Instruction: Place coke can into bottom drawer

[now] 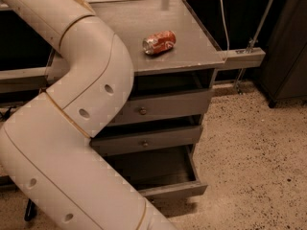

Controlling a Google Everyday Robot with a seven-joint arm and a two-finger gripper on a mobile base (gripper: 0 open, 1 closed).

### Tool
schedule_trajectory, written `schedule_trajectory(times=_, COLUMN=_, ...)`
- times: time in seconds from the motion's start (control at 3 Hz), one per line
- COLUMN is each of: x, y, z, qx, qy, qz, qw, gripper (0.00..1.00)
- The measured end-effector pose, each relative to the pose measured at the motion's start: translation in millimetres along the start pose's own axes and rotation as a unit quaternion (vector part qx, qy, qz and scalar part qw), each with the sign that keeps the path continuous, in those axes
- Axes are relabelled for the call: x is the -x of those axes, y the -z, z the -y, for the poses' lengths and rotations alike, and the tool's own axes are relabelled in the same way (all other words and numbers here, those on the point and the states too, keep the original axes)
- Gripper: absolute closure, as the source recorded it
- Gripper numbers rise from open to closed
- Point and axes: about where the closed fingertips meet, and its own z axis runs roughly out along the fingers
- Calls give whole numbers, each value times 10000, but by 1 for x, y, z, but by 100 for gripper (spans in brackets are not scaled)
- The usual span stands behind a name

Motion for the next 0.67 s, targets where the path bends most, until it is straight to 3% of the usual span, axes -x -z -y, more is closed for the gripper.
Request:
schedule_trajectory(times=0.33, x=-2, y=-5, z=5, qx=-105, qy=-10, qz=-5, qw=9999, gripper=0)
schedule_trajectory(times=0.67, x=-25, y=-17, z=-2, qx=-350, qy=-474, qz=832, qw=9948, gripper=0)
